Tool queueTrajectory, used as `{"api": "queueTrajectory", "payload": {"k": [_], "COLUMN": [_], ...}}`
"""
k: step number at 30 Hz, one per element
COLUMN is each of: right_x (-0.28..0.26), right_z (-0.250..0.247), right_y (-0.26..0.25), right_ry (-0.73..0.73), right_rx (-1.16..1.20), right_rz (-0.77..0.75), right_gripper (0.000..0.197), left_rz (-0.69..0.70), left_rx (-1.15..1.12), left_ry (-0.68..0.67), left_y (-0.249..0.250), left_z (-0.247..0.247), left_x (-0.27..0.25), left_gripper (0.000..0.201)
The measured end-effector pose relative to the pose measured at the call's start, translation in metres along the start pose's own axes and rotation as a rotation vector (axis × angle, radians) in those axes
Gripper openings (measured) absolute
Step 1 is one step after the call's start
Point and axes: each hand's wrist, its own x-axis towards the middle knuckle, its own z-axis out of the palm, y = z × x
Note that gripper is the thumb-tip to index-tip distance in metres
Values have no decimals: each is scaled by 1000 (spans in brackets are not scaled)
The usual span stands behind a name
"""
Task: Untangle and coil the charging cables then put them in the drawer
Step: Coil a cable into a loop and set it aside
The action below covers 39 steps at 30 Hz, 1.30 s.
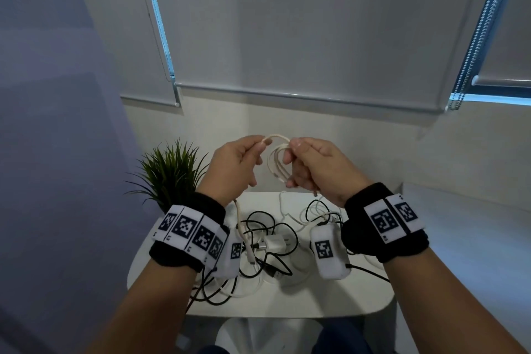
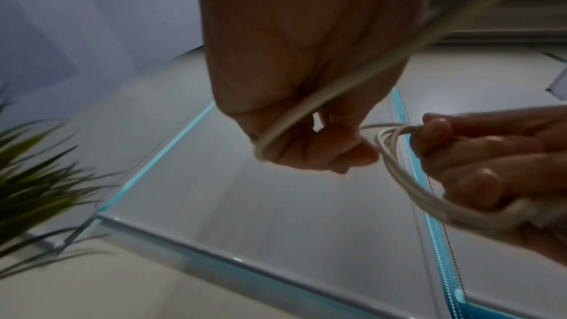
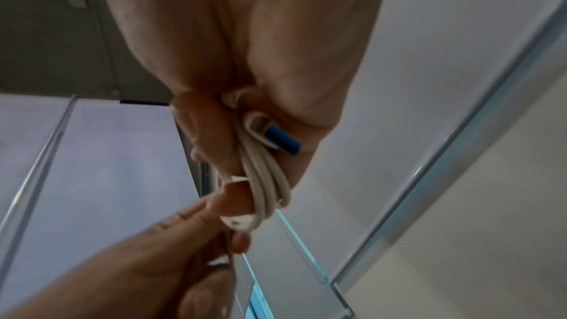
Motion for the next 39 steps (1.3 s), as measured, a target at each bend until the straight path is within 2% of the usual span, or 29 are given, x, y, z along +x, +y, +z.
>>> {"api": "queueTrajectory", "payload": {"k": [7,10,14,16,19,23,28,30,33,35,37,39], "right_x": [2,5,8,9,10,8,4,3,1,2,5,8], "right_z": [-8,-9,-12,-14,-19,-23,-18,-11,-2,3,3,0], "right_y": [-3,-6,-1,2,4,8,8,9,11,12,14,14], "right_ry": [171,165,196,232,303,268,86,7,-71,-15,102,211], "right_rx": [285,406,410,295,-21,-355,-518,-509,-388,-308,-192,-55], "right_rz": [-45,-69,-96,-131,-195,-227,-37,8,33,1,-27,-29], "right_gripper": [35,34,26,20,14,18,24,26,21,22,26,29], "left_rz": [-92,-73,-16,6,76,141,236,263,271,280,295,250], "left_rx": [76,227,335,304,246,174,87,54,-14,-35,-38,-43], "left_ry": [-206,-294,-465,-494,-437,-259,19,89,104,68,32,-6], "left_y": [-15,-15,-14,-15,-11,-13,-10,-7,-13,-17,-19,-22], "left_z": [20,30,34,33,27,16,6,5,7,10,11,12], "left_x": [-12,-18,-22,-23,-24,-17,-8,-4,1,2,0,-1], "left_gripper": [22,20,24,22,17,17,16,16,24,31,33,37]}}
